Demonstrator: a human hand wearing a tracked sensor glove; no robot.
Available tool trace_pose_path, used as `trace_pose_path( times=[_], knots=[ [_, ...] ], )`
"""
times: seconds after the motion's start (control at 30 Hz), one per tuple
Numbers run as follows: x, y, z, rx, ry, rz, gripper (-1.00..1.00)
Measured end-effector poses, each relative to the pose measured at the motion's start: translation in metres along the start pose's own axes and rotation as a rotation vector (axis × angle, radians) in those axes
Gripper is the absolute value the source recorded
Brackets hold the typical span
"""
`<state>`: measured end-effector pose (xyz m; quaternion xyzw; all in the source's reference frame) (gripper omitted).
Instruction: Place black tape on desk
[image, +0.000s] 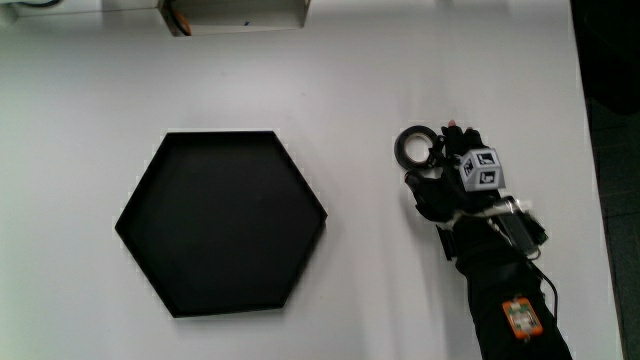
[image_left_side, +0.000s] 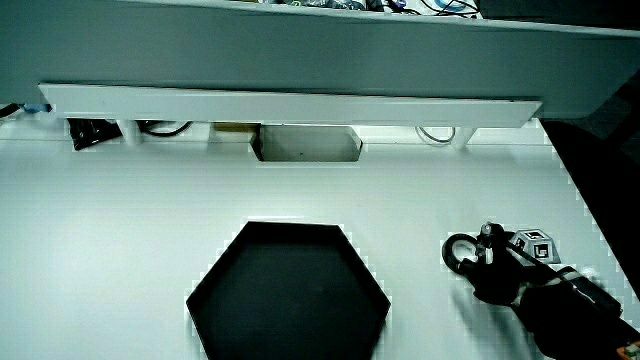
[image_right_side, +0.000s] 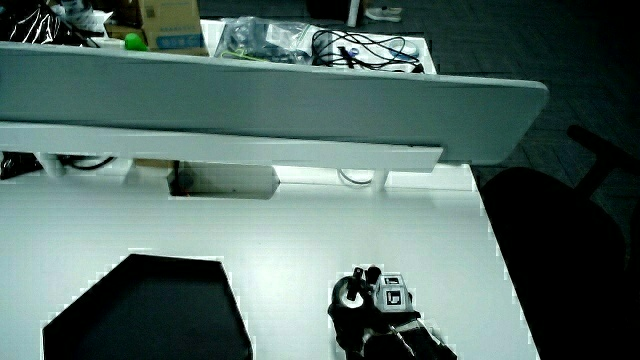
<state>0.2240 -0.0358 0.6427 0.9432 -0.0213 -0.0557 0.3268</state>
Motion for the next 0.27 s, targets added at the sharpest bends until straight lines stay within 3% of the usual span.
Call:
trace_pose_path(
  times=[0.07,0.1,0.27],
  knots=[
    [0.002,-0.010,0.002,0.067,0.015,0.005,-1.00],
    [0.001,-0.021,0.010,0.079,0.054,0.061,-1.00],
    [0.006,-0.041,0.014,0.178,0.091,0.077,-1.00]
  ],
)
